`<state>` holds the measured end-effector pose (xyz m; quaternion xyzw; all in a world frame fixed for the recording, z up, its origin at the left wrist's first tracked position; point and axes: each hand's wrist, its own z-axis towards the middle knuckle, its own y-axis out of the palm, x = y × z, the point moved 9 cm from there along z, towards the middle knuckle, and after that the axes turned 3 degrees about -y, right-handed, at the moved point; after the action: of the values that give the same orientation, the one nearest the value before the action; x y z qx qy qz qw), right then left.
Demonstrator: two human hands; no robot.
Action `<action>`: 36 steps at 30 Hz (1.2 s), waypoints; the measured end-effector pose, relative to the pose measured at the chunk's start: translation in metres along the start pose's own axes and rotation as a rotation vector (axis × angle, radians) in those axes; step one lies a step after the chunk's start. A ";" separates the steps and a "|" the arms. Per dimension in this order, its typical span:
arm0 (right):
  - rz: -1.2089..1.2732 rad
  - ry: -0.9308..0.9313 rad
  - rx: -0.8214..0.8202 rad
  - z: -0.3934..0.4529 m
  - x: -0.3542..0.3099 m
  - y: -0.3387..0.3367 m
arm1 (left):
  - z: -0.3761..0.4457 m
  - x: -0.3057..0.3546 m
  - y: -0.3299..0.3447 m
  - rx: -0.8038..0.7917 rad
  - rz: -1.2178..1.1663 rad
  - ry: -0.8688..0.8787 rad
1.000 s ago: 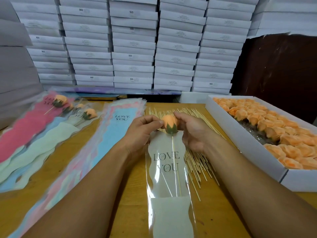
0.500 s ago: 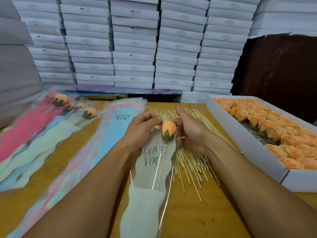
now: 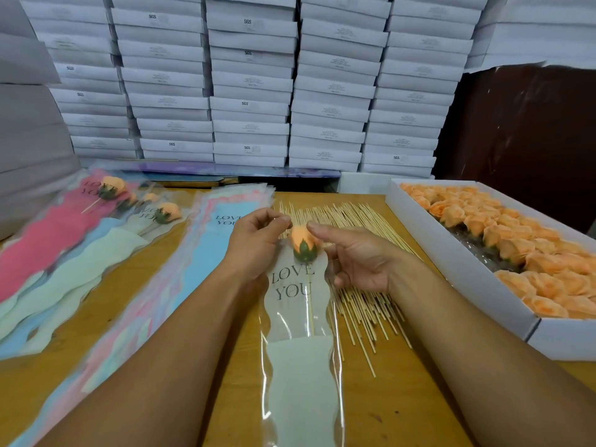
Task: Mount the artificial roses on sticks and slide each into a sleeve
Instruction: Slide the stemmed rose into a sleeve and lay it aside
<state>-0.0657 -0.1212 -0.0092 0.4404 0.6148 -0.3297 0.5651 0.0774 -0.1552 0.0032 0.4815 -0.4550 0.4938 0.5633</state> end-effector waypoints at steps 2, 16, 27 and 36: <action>-0.042 0.068 -0.046 -0.003 0.006 0.002 | 0.002 0.000 -0.006 0.059 0.018 -0.006; -0.220 0.183 -0.327 -0.014 0.016 0.026 | 0.008 -0.010 -0.032 0.262 -0.072 -0.065; -0.127 0.011 0.048 0.000 0.001 -0.014 | -0.009 0.057 -0.009 0.389 0.690 0.365; -0.106 0.006 0.258 0.005 0.002 -0.038 | -0.001 0.080 0.022 0.319 0.683 0.214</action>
<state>-0.0981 -0.1404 -0.0158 0.4772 0.5915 -0.4340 0.4838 0.0636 -0.1436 0.0840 0.3296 -0.4451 0.7650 0.3287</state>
